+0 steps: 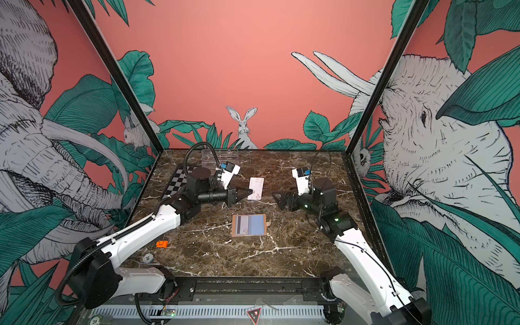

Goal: Take the credit cards out of the card holder

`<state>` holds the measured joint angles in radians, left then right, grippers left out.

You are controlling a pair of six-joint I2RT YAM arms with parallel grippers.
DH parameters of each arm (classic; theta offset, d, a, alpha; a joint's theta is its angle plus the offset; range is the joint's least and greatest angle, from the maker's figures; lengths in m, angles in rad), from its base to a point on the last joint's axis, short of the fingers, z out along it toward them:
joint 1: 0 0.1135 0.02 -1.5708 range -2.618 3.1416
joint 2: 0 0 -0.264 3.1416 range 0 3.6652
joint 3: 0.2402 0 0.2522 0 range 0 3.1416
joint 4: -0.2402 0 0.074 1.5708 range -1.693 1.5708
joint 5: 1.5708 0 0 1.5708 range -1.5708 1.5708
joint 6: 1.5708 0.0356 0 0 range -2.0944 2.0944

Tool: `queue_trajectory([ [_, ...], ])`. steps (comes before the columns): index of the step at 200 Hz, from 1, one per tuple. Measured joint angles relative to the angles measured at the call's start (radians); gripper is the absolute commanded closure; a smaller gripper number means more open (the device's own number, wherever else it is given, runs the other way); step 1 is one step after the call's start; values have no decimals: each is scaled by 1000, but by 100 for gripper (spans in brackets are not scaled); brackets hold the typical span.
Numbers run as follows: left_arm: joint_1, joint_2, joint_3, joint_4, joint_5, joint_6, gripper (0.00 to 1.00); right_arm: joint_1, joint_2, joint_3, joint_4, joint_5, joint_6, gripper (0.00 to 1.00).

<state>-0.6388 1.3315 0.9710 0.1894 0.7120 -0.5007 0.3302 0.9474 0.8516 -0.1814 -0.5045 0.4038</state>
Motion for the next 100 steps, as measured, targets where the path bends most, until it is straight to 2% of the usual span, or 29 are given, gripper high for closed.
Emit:
queue_trajectory([
  [40,0,160,90,244,63,-304,100,-143,85,31,222,-200,274,6],
  [76,0,308,114,511,93,-615,100,-149,169,63,342,-291,410,10],
  [100,-3,385,117,660,93,-775,100,-149,187,56,417,-320,485,13],
])
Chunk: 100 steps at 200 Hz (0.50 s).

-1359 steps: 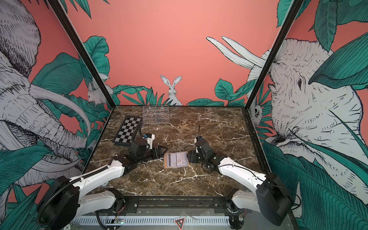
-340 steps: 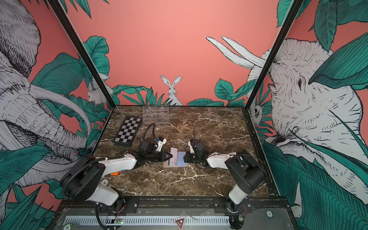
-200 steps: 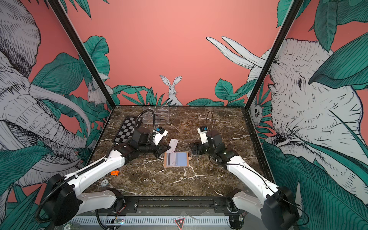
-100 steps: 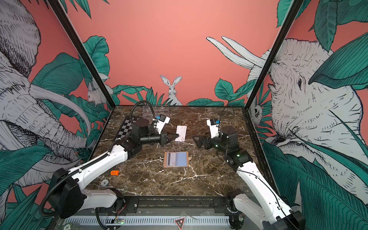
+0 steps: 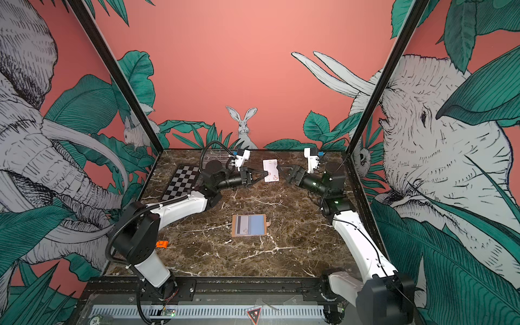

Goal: Take the credit cards out of the card holder

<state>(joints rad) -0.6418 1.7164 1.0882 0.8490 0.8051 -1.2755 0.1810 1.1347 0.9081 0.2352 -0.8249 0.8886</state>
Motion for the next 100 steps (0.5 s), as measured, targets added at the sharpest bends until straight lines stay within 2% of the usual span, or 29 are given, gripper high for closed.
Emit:
queue_trajectory([
  [37,-19,42,11,95,-2,-121,100,0,18,-15,75,-26,72,20],
  [80,-29,42,32,145,-2,-163,100,0,37,-25,100,-34,109,29],
  [100,-30,43,34,150,-2,-169,100,0,42,-45,132,-47,136,37],
])
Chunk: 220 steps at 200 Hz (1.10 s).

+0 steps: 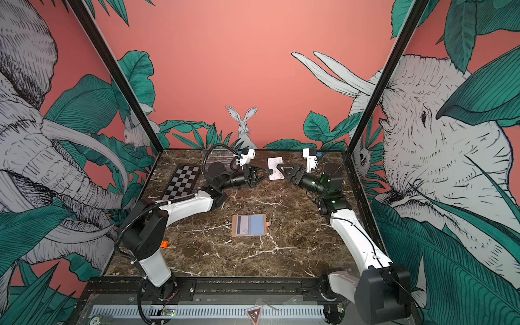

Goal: Take the credit cards out of the card holder

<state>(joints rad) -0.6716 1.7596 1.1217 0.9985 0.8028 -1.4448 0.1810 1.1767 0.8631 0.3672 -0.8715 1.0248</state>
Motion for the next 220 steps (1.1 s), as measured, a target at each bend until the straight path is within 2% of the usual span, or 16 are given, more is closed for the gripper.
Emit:
queue_trajectory([
  [39,0,13,0,-2,-5,-3,100,0,2,-28,40,-14,36,56],
  [71,0,17,0,-6,-11,-3,100,0,2,-37,67,-27,63,66],
  [119,0,17,0,-4,-14,-2,100,0,2,-45,71,-31,83,99],
  [124,0,17,0,-2,-14,-2,100,0,2,-45,69,-31,83,100],
  [136,0,18,-2,-1,-15,2,76,0,2,-46,69,-33,89,100],
  [158,6,18,-11,-5,-19,17,44,0,2,-47,63,-37,87,100],
  [165,12,17,-19,-6,-21,27,28,0,0,-47,57,-38,82,100],
  [178,29,13,-42,-5,-24,35,13,0,-12,-47,29,-38,66,100],
  [195,89,-8,-88,-34,-37,69,3,0,-37,-47,-25,-34,35,100],
  [208,151,-48,-114,-126,-57,141,1,0,-64,-47,-69,-31,8,100],
  [220,204,-113,-117,-285,-93,259,1,0,-89,-47,-103,-29,-14,100],
])
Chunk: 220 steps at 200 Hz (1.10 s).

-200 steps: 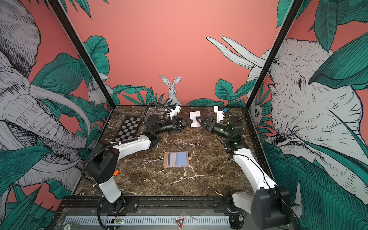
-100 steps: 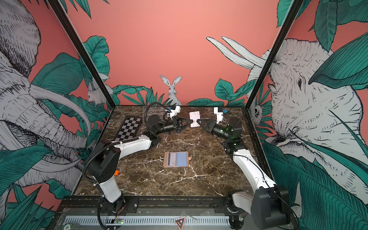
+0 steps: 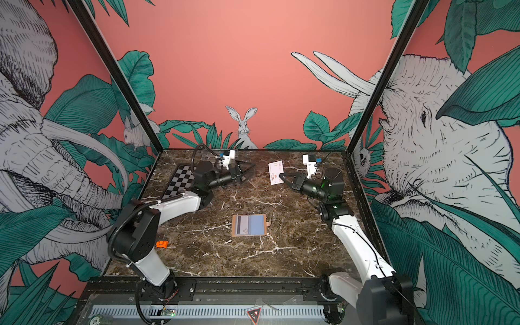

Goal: Take the credit cards out of the card holder

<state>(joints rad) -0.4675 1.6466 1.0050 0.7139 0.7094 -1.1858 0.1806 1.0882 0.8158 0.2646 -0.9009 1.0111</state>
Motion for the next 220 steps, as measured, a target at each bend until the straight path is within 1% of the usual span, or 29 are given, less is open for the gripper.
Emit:
queue_trajectory([
  [2,6,-8,1,-19,-2,10,1,0,-4,0,-6,0,-4,100],
  [17,56,-98,46,-279,-90,201,1,0,-26,0,-41,2,-27,100],
  [33,65,-151,177,-583,-226,414,1,0,-43,0,-83,4,-52,100],
  [40,65,-157,238,-686,-288,492,2,0,-49,0,-99,4,-61,100],
  [52,68,-159,320,-819,-364,600,2,0,-58,0,-125,5,-77,100],
  [64,71,-153,378,-938,-447,698,6,0,-63,0,-145,6,-90,100],
  [89,78,-101,449,-1109,-590,837,9,0,-69,0,-179,6,-108,100],
  [111,79,-19,501,-1190,-668,910,13,0,-70,0,-189,5,-123,100],
  [139,84,96,580,-1246,-718,970,17,0,-75,0,-216,2,-140,100],
  [184,111,283,770,-1272,-749,1024,29,0,-91,4,-264,-2,-166,100],
  [220,159,410,913,-1291,-750,1028,32,0,-98,35,-333,-1,-203,100],
])
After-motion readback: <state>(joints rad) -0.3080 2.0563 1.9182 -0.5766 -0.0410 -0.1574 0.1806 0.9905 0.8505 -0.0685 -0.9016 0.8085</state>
